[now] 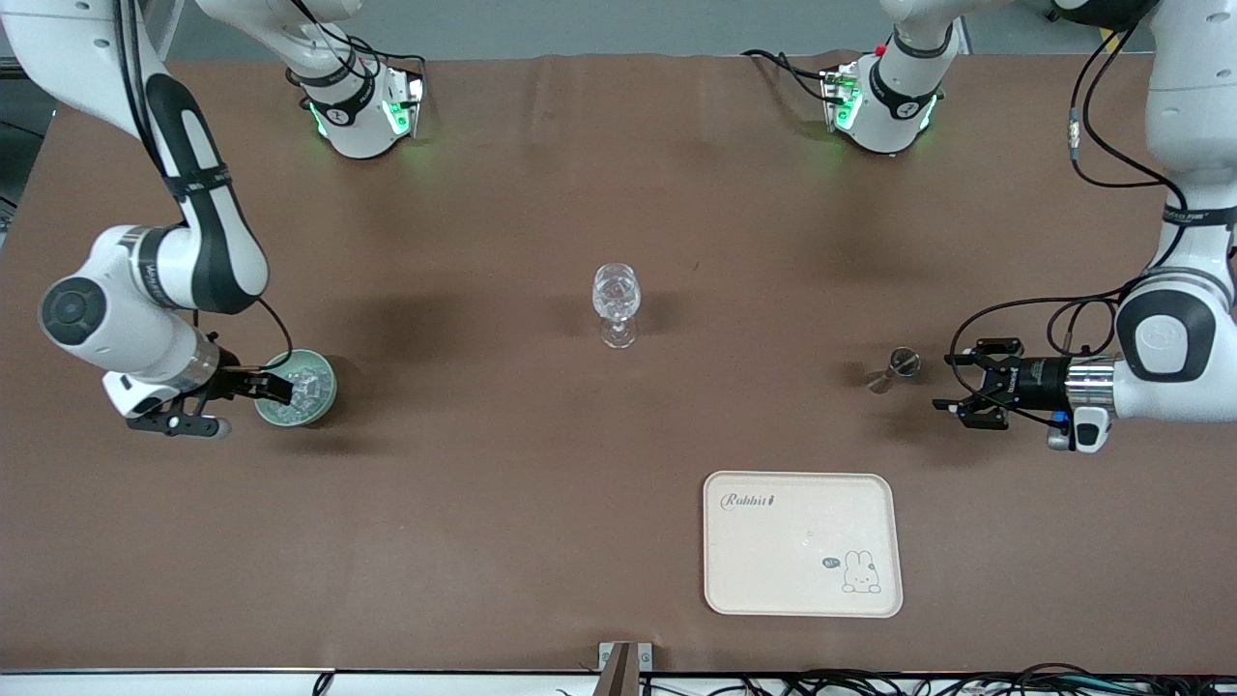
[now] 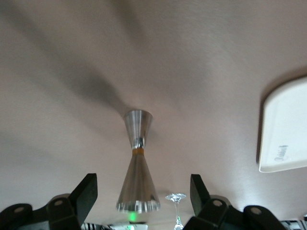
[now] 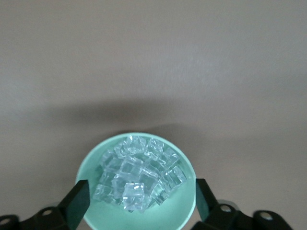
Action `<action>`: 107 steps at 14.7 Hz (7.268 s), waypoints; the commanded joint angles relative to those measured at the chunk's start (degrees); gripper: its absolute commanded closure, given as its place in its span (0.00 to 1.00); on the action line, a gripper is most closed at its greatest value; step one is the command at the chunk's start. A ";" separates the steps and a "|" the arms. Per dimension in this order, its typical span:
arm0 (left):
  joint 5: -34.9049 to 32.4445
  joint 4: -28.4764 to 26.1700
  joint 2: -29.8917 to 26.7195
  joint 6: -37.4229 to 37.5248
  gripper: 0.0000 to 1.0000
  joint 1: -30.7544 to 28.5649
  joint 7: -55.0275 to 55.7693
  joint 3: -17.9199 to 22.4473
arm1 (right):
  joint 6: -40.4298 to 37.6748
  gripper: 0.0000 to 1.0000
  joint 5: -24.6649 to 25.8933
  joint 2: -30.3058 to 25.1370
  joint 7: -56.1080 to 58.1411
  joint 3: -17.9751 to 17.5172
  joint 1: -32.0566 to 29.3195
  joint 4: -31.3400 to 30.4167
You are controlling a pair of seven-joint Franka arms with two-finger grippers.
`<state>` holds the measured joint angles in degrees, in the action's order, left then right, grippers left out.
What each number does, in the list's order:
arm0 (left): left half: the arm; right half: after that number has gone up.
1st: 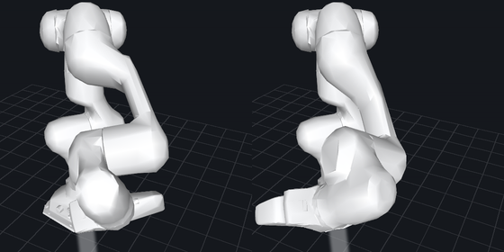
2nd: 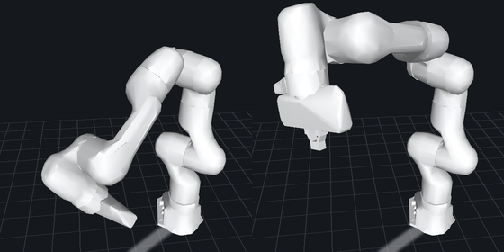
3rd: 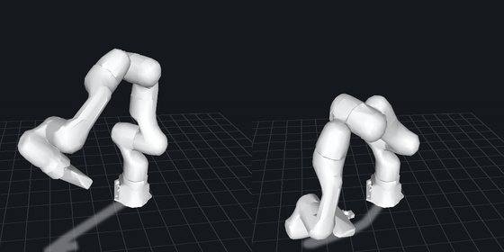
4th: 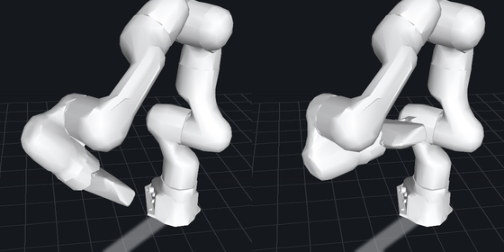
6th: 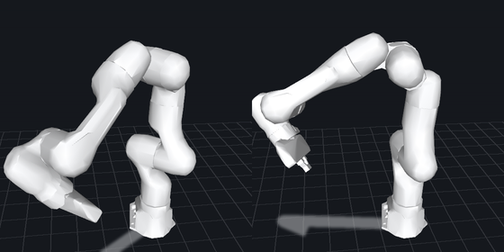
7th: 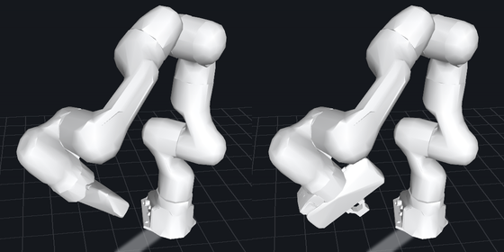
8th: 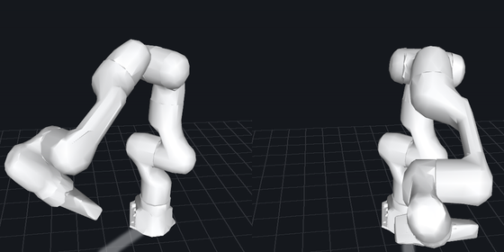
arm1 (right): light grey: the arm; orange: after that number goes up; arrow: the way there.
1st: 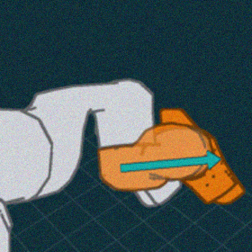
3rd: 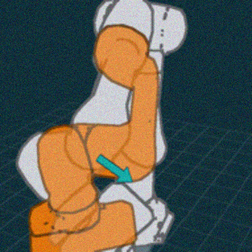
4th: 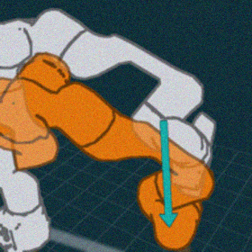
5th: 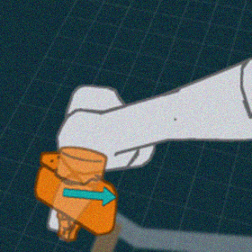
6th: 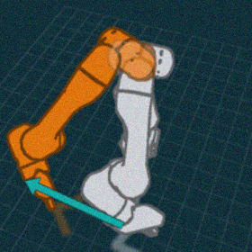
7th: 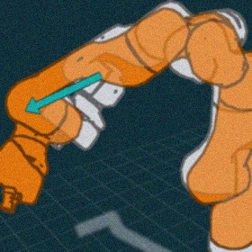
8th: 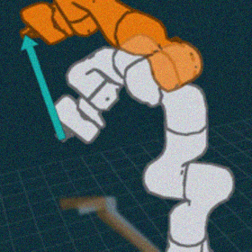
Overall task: Pour wine and add ice with both arms
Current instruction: 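Grasp the metal jigger with the left gripper while the right gripper grasps ice, then lift the jigger upright with the left gripper while the right gripper holds ice, then move the jigger over the wine glass while the right gripper lifts ice, then tilt the jigger over the wine glass rim with the left gripper to pour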
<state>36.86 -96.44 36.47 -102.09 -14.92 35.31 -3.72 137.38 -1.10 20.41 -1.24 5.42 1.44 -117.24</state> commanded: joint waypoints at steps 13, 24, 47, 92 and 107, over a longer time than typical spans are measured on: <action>7.00 0.64 7.30 3.03 0.31 -0.28 -1.30 -1.02 | 3.42 0.44 -4.52 0.77 0.18 -0.32 1.20 -4.14; 8.49 0.64 8.27 3.91 0.54 -0.11 -2.88 -1.02 | 4.21 0.50 -4.52 1.74 0.62 -0.23 0.67 -4.14; 9.99 2.75 2.65 1.28 0.99 1.39 8.45 -12.17 | 4.04 0.58 -4.52 2.09 0.62 -0.32 1.02 -4.31; -32.80 1.16 -14.59 -14.46 1.00 36.36 74.63 -19.83 | -61.09 1.00 -2.06 -15.49 -1.66 0.21 -4.78 40.34; -47.40 1.60 -13.79 -14.37 1.00 41.46 85.01 -19.74 | -60.56 0.99 -2.41 -15.48 -0.43 0.21 -4.60 40.34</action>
<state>-8.45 -95.35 22.73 -116.60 25.55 118.88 -23.75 76.93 -4.00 4.89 -2.35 6.30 -2.59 -77.55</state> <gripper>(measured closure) 0.780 0.744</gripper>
